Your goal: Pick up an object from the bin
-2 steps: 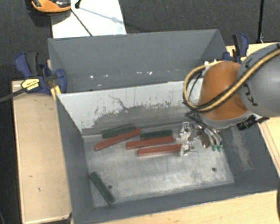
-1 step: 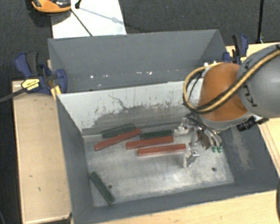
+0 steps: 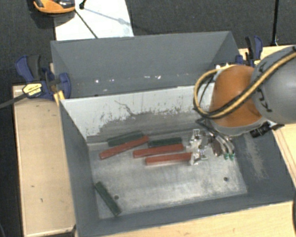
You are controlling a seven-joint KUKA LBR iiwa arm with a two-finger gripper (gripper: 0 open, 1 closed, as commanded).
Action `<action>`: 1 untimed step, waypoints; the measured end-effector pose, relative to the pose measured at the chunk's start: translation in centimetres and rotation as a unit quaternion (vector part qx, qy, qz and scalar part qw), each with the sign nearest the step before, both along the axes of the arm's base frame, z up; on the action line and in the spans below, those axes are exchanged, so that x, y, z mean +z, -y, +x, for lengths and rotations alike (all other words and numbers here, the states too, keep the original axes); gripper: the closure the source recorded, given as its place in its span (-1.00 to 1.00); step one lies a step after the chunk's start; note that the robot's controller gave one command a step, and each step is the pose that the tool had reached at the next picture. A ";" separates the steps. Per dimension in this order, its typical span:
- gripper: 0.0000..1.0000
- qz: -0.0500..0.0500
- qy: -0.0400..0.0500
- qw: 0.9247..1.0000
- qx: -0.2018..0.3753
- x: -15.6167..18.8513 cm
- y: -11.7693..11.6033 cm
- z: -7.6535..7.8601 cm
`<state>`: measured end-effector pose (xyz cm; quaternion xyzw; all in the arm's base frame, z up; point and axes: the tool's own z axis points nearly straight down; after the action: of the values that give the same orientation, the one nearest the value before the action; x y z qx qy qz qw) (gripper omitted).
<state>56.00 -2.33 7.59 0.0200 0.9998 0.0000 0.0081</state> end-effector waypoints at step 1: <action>-1.00 0.000 -0.003 1.000 0.001 -0.2 0.0 -0.2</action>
Offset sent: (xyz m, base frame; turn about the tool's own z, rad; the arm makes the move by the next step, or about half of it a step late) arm 0.0000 0.0000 0.0000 0.0000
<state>55.76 -2.33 7.35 0.0194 0.9998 -0.0001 0.0047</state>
